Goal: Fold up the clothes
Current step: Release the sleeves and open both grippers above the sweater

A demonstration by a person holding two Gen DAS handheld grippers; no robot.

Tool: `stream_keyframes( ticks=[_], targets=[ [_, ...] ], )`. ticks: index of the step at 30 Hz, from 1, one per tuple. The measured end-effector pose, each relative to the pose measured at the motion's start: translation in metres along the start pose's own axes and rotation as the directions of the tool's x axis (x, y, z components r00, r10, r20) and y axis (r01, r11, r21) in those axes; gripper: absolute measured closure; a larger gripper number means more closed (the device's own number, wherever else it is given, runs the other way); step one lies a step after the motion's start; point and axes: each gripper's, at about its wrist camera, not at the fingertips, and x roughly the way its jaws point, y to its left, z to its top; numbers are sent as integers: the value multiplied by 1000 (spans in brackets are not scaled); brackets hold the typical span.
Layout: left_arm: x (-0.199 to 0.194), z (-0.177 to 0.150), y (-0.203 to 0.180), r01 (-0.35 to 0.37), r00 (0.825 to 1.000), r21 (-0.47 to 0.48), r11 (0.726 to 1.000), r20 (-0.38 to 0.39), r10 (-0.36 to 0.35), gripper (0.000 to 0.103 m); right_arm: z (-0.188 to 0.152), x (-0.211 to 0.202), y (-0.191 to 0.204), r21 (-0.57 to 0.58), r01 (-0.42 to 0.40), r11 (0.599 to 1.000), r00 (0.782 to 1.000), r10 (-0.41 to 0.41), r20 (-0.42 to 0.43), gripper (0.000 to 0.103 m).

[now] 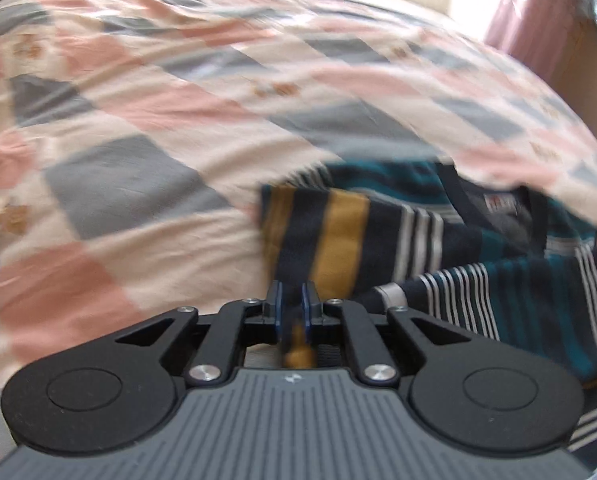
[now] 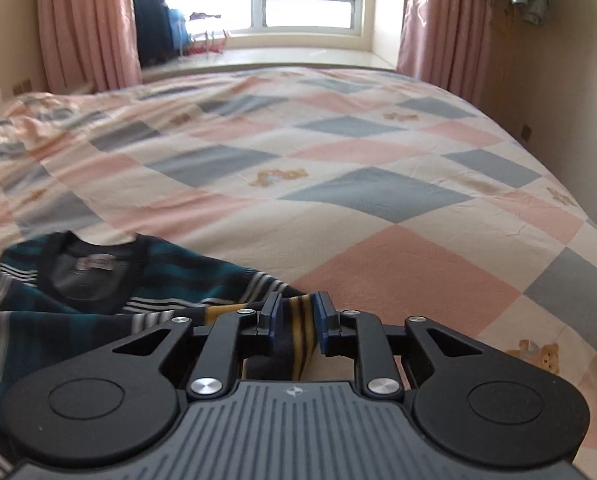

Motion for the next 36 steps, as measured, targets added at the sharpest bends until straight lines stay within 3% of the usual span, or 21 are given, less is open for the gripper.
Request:
stream_keyframes(
  ticks=[3,5,8,10,12,16,18,21,23,27,30,32,34,36],
  targets=[
    [-11,-2,-13,63,998,74,995,6,-64,95,-16,-9,9,-2,-53,999,998,53,-29,80],
    [-6,-10,-31,108,994,163,981,-28,-105,94,-31,4,15,-28,-53,998,994,50,-97,79],
    [22,-27,-46,89,993,239,967,-98,-68,91,-56,31,15,-90,38,995,979,-55,-199,77],
    [32,-35,-43,51,993,225,973,-116,-25,91,-55,23,8,-34,38,999,981,-43,-191,76],
    [14,-33,-40,35,997,212,977,-76,-20,92,-52,-1,8,-35,35,999,989,-40,-141,73],
    [-25,-41,-41,41,999,202,978,-42,-33,91,-65,-41,19,-37,-62,997,992,58,-116,69],
    [-35,-56,-46,49,997,221,974,-67,-34,91,-81,-45,26,-45,-98,994,984,90,-155,70],
    [-22,-77,-52,-5,987,240,971,-154,43,90,-112,-28,27,-29,-76,997,964,66,-256,70],
    [-18,-88,-51,-56,978,215,975,-187,97,90,-111,-41,26,-14,-82,997,970,76,-233,70],
    [-49,-100,-56,-49,986,191,980,-150,78,90,-108,-71,26,15,-100,995,979,101,-179,69],
    [-68,-115,-59,-22,985,193,981,-165,54,90,-119,-100,32,48,-128,991,976,135,-173,69],
    [-73,-131,-58,1,980,192,981,-195,37,90,-137,-109,41,54,-139,989,968,147,-204,69],
    [-73,-149,-55,11,973,191,982,-226,33,90,-162,-111,51,53,-102,993,955,113,-274,69],
    [-79,-163,-53,13,976,200,980,-215,31,90,-179,-123,60,36,-66,997,958,73,-277,68]
  ],
)
